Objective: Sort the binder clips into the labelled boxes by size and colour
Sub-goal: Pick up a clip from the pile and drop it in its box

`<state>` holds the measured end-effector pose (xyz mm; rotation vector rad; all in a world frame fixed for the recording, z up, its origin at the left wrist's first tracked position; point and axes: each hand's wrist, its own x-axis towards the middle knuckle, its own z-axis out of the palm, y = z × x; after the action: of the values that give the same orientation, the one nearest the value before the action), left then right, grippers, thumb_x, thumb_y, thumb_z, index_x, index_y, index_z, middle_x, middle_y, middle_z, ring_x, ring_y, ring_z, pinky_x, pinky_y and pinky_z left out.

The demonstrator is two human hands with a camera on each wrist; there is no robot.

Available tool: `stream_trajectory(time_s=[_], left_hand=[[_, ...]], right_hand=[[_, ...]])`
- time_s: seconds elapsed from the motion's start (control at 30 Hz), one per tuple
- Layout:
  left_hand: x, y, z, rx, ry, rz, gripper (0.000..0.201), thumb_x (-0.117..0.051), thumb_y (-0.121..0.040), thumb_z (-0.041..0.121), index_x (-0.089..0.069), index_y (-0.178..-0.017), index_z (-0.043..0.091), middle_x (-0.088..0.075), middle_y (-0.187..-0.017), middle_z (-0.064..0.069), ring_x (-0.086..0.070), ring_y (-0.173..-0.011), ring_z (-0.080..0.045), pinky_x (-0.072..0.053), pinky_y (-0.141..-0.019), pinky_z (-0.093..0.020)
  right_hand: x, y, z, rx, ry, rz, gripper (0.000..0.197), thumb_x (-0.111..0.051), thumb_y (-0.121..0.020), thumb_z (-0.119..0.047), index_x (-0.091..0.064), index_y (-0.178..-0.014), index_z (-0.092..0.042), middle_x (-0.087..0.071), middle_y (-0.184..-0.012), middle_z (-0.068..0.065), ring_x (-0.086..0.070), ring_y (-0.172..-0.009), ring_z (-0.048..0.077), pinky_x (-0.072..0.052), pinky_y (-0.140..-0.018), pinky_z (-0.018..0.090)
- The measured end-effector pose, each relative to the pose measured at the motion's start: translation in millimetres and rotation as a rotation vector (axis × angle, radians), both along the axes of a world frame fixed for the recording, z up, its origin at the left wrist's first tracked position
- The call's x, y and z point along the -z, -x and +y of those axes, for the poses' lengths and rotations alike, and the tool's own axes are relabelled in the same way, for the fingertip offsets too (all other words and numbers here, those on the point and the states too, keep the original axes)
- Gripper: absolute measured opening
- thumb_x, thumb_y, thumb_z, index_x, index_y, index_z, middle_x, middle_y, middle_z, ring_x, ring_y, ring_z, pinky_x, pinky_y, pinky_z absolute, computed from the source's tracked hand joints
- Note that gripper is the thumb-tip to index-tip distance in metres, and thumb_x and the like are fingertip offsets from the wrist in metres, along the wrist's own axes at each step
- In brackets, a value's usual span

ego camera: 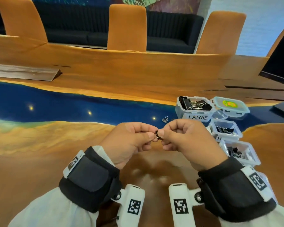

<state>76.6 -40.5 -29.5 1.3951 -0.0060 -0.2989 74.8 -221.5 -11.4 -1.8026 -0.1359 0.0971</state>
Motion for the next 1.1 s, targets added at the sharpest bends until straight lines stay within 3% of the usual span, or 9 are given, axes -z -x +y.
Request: stream_trajectory(time_s=[0.2,0.3,0.4,0.53,0.67,0.8,0.97,1.1], left_hand=[[-3.6,0.8,-0.4,-0.063,0.009,0.013,0.01,-0.071,-0.087,0.001,-0.071,-0.094,0.008,-0.069,-0.079,-0.005,-0.063,-0.069,-0.012,-0.057,-0.066,-0.027],[-5.8,2.5,1.2,-0.064,-0.021,0.008,0.003,-0.073,-0.087,0.008,-0.072,-0.09,0.009,-0.069,-0.078,-0.006,-0.065,-0.072,-0.015,-0.056,-0.066,-0.028],[-9.2,5.4,-0.1,-0.03,0.027,0.038,0.013,-0.071,-0.089,0.016,-0.076,-0.097,0.007,-0.077,-0.09,-0.01,-0.073,-0.082,-0.018,-0.059,-0.071,-0.027],[-14.3,6.9,-1.0,-0.043,0.152,0.054,0.026,-0.073,-0.081,0.02,-0.075,-0.1,0.002,-0.077,-0.092,-0.013,-0.074,-0.085,-0.02,-0.061,-0.07,-0.023],[-15.7,7.1,-0.1,-0.041,0.177,0.061,0.029,-0.076,-0.07,0.023,-0.078,-0.093,0.006,-0.076,-0.09,-0.013,-0.074,-0.081,-0.018,-0.061,-0.068,-0.022],[-16.0,7.0,0.3,-0.012,0.152,0.071,0.025,-0.075,-0.072,0.023,-0.08,-0.091,0.006,-0.075,-0.09,-0.015,-0.072,-0.078,-0.017,-0.061,-0.071,-0.023],[-16.4,8.3,0.9,0.009,0.132,0.085,0.017,-0.068,-0.09,0.016,-0.077,-0.098,0.003,-0.075,-0.091,-0.018,-0.072,-0.08,-0.019,-0.062,-0.072,-0.023],[-18.1,8.5,0.5,-0.012,0.088,0.107,0.019,-0.07,-0.089,0.018,-0.073,-0.099,0.002,-0.076,-0.093,-0.019,-0.074,-0.082,-0.021,-0.062,-0.07,-0.023]], right_hand=[[3.0,-0.2,-0.6,0.063,-0.116,-0.024,0.01,-0.078,-0.083,-0.014,-0.071,-0.077,-0.01,-0.069,-0.067,0.006,-0.066,-0.066,0.02,-0.057,-0.065,0.033],[1.3,0.9,-2.7,0.108,-0.052,-0.12,0.011,-0.078,-0.083,-0.021,-0.072,-0.079,-0.013,-0.071,-0.071,0.006,-0.07,-0.067,0.021,-0.062,-0.073,0.044],[-1.7,4.9,-1.8,0.093,0.009,-0.194,0.007,-0.08,-0.081,-0.023,-0.075,-0.08,-0.018,-0.073,-0.076,0.003,-0.071,-0.073,0.025,-0.06,-0.074,0.053],[-2.1,6.4,0.1,0.078,0.035,-0.227,0.006,-0.084,-0.076,-0.021,-0.079,-0.078,-0.026,-0.075,-0.084,-0.004,-0.07,-0.08,0.017,-0.059,-0.078,0.051],[-3.4,6.7,-0.1,0.062,0.029,-0.212,0.009,-0.085,-0.07,-0.019,-0.081,-0.074,-0.025,-0.074,-0.101,-0.009,-0.069,-0.093,0.004,-0.057,-0.087,0.039],[-6.5,9.7,0.2,0.005,0.065,-0.23,0.008,-0.083,-0.073,-0.018,-0.081,-0.076,-0.024,-0.075,-0.095,-0.012,-0.067,-0.097,-0.001,-0.054,-0.089,0.029],[-3.6,7.2,-1.3,0.046,0.105,-0.266,0.004,-0.081,-0.078,-0.023,-0.08,-0.081,-0.025,-0.076,-0.088,-0.011,-0.069,-0.09,0.003,-0.057,-0.087,0.032],[-0.7,5.8,-0.3,0.062,0.124,-0.245,0.003,-0.08,-0.08,-0.025,-0.08,-0.083,-0.024,-0.076,-0.085,-0.008,-0.07,-0.086,0.008,-0.058,-0.085,0.04]])
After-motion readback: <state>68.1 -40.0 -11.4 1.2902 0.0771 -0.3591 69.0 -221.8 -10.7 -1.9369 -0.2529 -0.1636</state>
